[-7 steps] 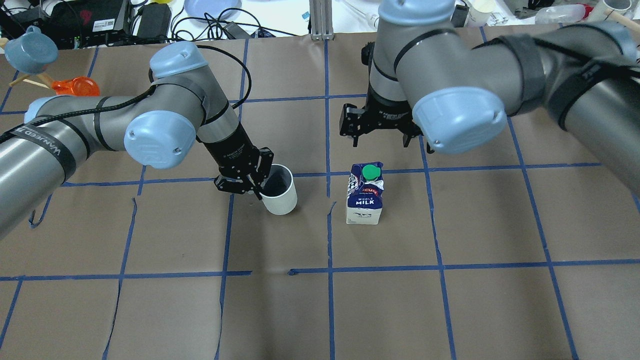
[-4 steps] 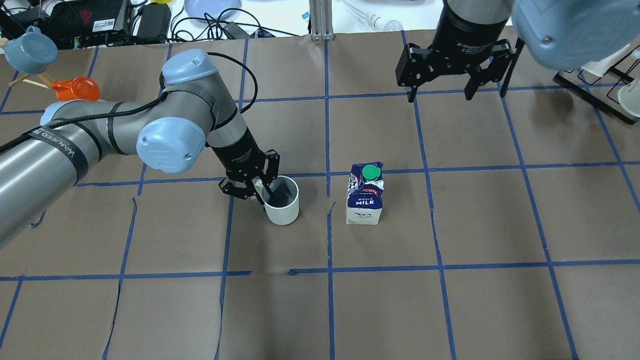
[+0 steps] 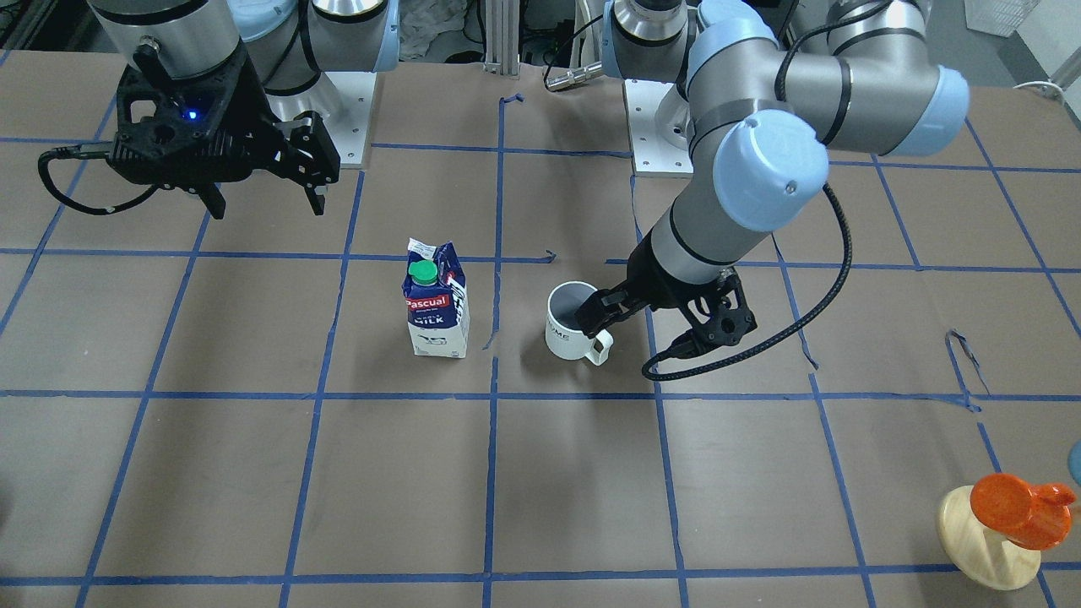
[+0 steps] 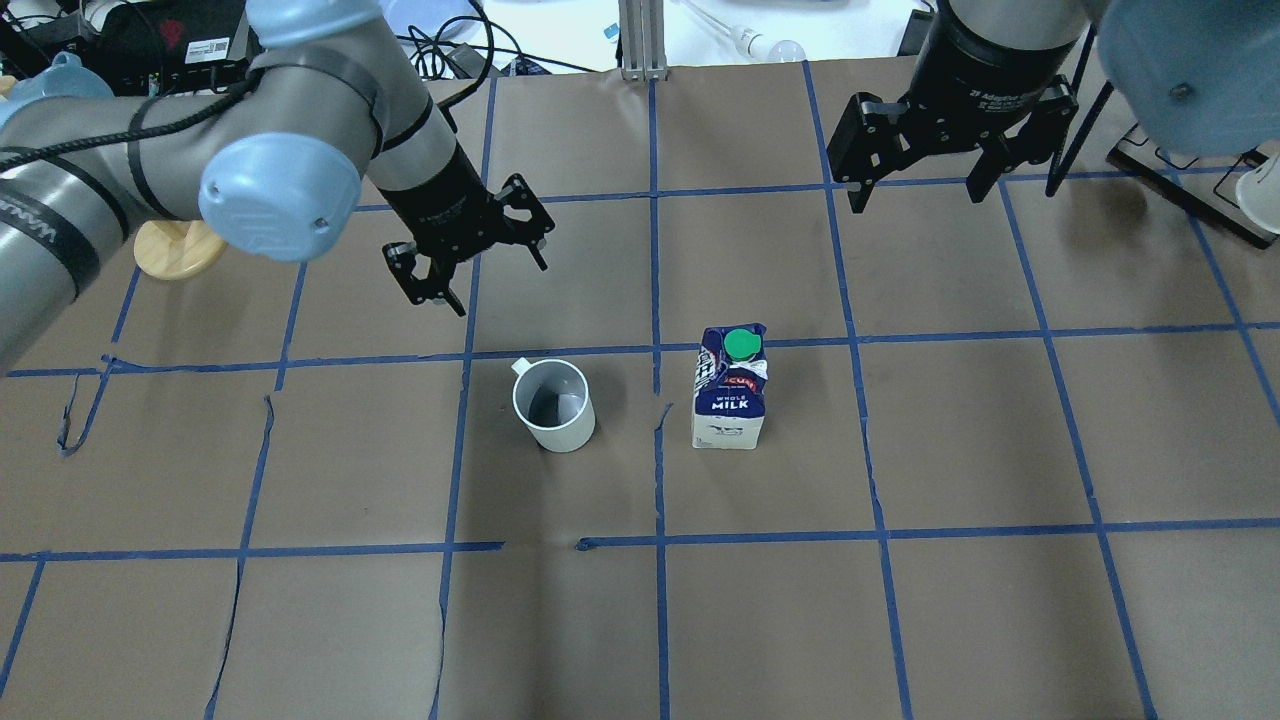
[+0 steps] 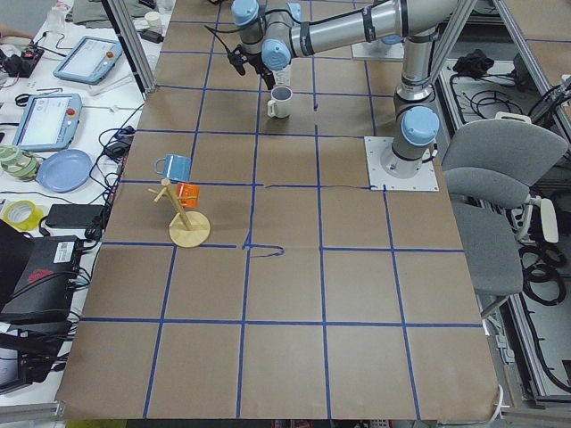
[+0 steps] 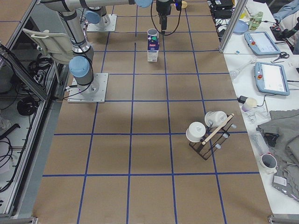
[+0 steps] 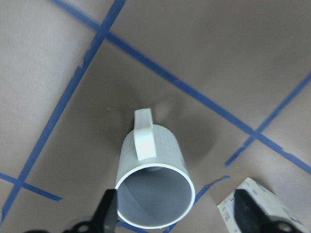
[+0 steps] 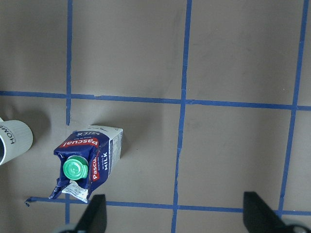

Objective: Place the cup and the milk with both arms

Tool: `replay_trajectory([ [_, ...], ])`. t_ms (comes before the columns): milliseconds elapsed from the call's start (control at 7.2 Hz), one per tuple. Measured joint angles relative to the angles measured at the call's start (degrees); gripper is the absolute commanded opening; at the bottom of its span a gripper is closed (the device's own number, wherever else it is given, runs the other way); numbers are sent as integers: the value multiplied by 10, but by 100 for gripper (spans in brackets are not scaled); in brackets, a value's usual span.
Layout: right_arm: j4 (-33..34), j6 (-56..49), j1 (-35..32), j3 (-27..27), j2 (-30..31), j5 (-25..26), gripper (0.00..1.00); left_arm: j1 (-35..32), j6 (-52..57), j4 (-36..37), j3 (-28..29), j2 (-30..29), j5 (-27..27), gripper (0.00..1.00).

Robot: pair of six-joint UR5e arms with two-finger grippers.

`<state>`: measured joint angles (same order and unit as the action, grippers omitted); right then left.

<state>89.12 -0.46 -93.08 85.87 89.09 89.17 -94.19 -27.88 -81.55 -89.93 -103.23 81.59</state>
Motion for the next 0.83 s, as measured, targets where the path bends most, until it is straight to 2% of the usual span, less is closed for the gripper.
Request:
replay_trajectory([
  [139, 1, 0, 0, 1, 1, 0, 100, 10, 43, -44, 44, 7, 35, 100],
  [417, 1, 0, -1, 2, 3, 0, 100, 43, 106, -112, 93, 33, 62, 100],
  [833, 0, 0, -1, 2, 5, 0, 100, 89, 210, -141, 76, 88, 107, 100],
])
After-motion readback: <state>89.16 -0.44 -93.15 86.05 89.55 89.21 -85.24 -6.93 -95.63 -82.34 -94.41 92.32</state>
